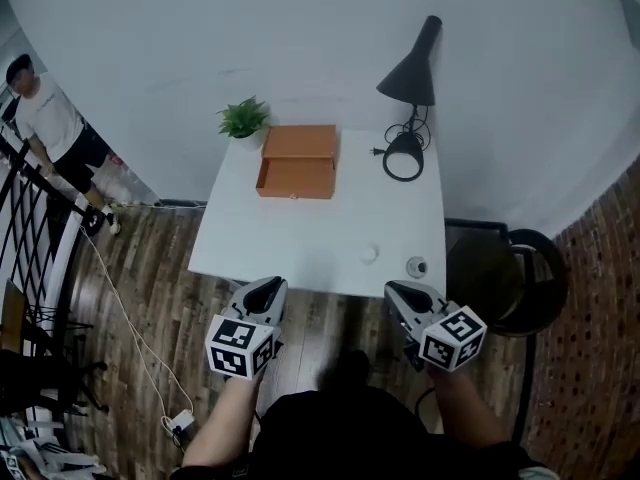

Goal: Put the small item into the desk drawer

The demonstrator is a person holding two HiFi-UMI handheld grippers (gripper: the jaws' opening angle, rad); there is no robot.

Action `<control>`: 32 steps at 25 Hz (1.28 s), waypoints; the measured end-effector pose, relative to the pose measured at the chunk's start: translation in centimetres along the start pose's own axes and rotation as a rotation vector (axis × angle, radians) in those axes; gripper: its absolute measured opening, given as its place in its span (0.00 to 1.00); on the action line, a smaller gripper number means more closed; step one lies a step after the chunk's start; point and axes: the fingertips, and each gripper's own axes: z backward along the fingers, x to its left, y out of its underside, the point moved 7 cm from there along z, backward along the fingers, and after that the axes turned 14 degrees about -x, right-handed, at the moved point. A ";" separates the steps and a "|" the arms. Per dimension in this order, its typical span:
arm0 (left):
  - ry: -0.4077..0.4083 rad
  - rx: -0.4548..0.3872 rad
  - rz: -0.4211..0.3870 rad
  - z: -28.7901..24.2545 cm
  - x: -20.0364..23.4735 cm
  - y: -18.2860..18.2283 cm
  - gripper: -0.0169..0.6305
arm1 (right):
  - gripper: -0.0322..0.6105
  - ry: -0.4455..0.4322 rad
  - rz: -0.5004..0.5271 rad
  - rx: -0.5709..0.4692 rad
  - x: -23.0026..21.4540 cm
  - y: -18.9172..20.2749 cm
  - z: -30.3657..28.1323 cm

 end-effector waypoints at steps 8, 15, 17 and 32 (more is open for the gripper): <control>-0.018 0.027 0.019 -1.5 0.9 0.9 0.08 | 0.05 -0.069 -0.012 0.067 -0.5 1.4 -1.8; -0.017 -0.014 0.062 -3.0 4.6 0.9 0.08 | 0.05 -0.082 0.024 0.108 -0.2 0.9 -5.1; -0.008 -0.031 0.062 -3.5 5.8 0.3 0.08 | 0.06 -0.068 0.035 0.106 -0.5 0.4 -6.3; 0.068 -0.037 0.075 -8.3 14.8 -0.4 0.08 | 0.20 0.030 0.084 0.186 -1.7 2.3 -14.6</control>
